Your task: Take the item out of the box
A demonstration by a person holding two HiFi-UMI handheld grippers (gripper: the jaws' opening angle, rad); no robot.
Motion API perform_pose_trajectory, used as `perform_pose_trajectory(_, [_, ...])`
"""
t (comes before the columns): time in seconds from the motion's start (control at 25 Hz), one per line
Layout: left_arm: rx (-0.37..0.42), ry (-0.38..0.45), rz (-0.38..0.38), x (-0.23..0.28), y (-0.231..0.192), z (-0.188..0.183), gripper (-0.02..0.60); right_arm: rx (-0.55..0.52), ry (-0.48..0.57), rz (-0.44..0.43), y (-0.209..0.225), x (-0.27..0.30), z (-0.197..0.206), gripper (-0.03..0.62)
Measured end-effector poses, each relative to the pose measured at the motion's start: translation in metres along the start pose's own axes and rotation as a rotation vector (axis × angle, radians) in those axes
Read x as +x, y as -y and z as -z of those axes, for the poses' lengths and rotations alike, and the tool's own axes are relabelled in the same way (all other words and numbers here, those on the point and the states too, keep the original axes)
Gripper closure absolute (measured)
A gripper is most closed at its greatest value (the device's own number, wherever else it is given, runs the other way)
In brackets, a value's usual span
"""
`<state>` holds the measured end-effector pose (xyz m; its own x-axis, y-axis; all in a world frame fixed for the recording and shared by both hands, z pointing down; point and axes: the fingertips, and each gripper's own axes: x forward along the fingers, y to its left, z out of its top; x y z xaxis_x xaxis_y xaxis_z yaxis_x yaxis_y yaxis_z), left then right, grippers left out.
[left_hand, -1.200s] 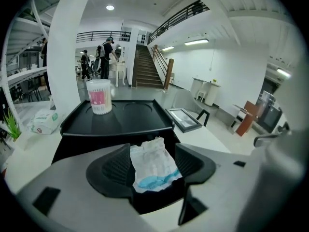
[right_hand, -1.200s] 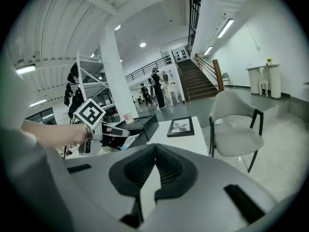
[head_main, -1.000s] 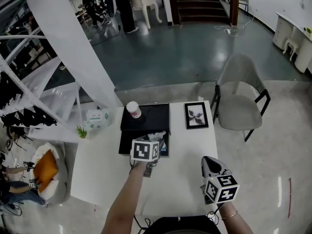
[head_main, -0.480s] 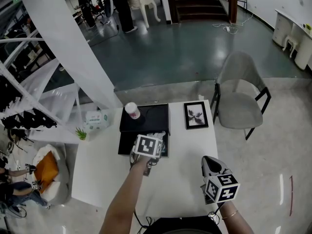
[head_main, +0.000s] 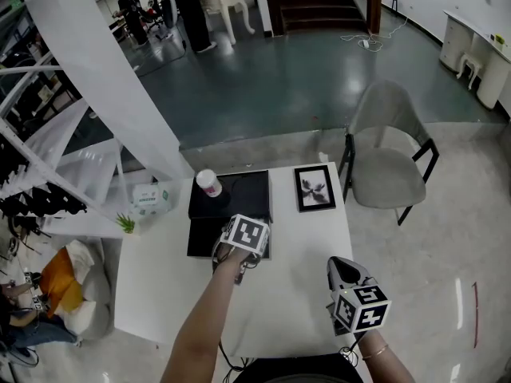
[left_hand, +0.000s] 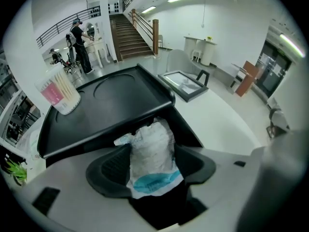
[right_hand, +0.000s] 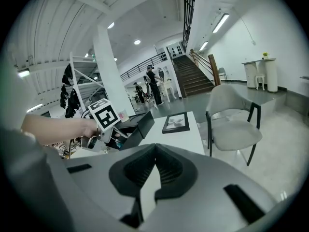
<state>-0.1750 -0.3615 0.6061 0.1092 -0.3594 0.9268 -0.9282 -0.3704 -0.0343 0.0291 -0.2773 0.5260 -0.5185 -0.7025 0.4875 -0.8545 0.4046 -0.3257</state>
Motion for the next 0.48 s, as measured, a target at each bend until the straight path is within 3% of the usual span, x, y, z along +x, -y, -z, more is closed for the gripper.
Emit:
perform_pose_trajectory(0.28, [0.031, -0.035, -0.011, 0.0043, 0.0011, 0.0032, 0.316, 0.015, -0.008, -0.005, 0.001, 0.0019, 0.0031, 0.594])
perform_pose_trajectory(0.48, [0.132, -0.075, -0.01, 0.0022, 0.0064, 0.008, 0.34, 0.016, -0.015, -0.021, -0.0027, 0.0028, 0.0055, 0.594])
